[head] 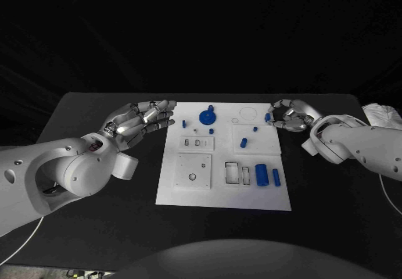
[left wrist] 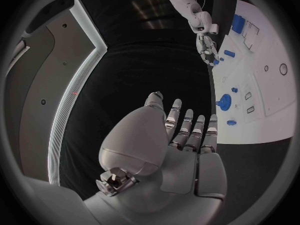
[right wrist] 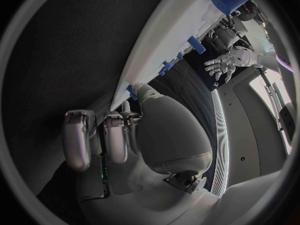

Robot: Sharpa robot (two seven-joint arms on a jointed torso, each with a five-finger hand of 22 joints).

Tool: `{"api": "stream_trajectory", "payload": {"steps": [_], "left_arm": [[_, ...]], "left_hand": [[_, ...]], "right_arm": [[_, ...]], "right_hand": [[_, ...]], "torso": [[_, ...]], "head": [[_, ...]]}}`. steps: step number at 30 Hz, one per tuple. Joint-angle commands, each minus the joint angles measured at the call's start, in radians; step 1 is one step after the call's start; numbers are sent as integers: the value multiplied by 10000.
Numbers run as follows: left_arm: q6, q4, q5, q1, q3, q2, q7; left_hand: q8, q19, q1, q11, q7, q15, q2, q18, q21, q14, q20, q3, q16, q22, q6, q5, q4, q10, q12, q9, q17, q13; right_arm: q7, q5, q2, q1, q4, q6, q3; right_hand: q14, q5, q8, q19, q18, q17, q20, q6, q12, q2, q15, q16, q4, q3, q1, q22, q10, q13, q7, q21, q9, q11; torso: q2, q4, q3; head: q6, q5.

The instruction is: Assemble the parts on the task board

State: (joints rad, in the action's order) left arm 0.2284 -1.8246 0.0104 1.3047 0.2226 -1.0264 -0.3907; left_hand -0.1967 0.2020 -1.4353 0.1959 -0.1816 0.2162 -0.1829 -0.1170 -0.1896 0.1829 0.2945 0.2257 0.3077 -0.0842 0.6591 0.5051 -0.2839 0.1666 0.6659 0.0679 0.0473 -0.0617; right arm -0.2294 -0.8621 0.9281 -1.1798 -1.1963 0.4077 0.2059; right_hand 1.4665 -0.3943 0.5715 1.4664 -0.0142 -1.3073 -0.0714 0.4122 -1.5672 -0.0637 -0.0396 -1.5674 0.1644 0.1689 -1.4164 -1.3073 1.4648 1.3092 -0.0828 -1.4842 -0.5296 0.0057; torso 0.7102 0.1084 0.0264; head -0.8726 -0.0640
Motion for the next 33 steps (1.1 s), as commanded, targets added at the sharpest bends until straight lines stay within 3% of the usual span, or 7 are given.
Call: {"api": "stream_trajectory", "payload": {"steps": [1, 14, 17, 25, 33], "left_arm": [[-219, -10, -63, 3, -6, 16, -10], [-240, 4, -69, 2, -6, 21, 21], [-243, 5, -69, 2, -6, 24, 24], [-260, 12, -69, 2, -6, 34, 43], [-279, 23, -69, 0, -6, 51, 58]], "left_hand": [[-35, 50, -95, 68, -345, 87, 17, 107, -34, 3, -22, -52, 64, -7, -92, 67, -6, 5, -39, -4, 7, -6], [-41, 61, -102, 83, -356, 97, 3, 102, -45, 7, -23, -65, 77, -10, -104, 69, -15, 7, -39, -4, 9, -7], [-41, 61, -102, 83, -356, 97, 3, 102, -45, 7, -23, -65, 77, -10, -104, 69, -15, 7, -39, -4, 9, -7], [-41, 61, -102, 83, -356, 97, 3, 102, -45, 7, -23, -65, 77, -10, -104, 69, -15, 7, -39, -4, 9, -7], [-41, 61, -102, 83, -356, 97, 3, 102, -45, 7, -23, -65, 77, -10, -104, 69, -15, 7, -39, -4, 9, -7]], "right_arm": [[-186, -76, -21, 36, -9, -190, 15], [-404, -118, -76, 39, -10, -280, 14], [-381, -118, -81, 40, 2, -291, 14], [-278, -115, -93, 43, 33, -332, 14], [-242, -120, -101, 44, 45, -365, 14]], "right_hand": [[1043, 138, -52, 110, -144, -2635, -94, -102, -36, -72, 68, -34, -52, 4, -50, -2256, 1060, 2616, 20, 39, 92, 34], [1043, 315, 156, 124, -142, -2635, -33, 176, -36, -33, -12, -34, -227, 83, -289, -2262, 1060, 2616, 187, 30, 351, -75], [1043, -6, 317, 126, -140, -2635, -11, 425, -36, -3, -35, -34, -245, 137, -324, -2263, 1060, 2616, 194, 29, 388, -92], [1043, -1341, 660, 107, -145, -2635, 15, 931, -36, -6, -44, -34, -310, 432, -394, -2256, 1060, 2616, 145, 47, 506, -85], [1043, -1826, 707, 97, -147, -2635, 7, 949, -36, -42, -27, -34, -339, 624, -388, -2253, 1060, 2616, 117, 53, 602, -67]], "torso": [[-5, 9, 3], [1, 3, 3], [2, 1, 3], [0, 3, 5], [2, -2, 1]], "head": [[0, 5], [0, 16], [0, 15], [0, 15], [0, 16]]}}
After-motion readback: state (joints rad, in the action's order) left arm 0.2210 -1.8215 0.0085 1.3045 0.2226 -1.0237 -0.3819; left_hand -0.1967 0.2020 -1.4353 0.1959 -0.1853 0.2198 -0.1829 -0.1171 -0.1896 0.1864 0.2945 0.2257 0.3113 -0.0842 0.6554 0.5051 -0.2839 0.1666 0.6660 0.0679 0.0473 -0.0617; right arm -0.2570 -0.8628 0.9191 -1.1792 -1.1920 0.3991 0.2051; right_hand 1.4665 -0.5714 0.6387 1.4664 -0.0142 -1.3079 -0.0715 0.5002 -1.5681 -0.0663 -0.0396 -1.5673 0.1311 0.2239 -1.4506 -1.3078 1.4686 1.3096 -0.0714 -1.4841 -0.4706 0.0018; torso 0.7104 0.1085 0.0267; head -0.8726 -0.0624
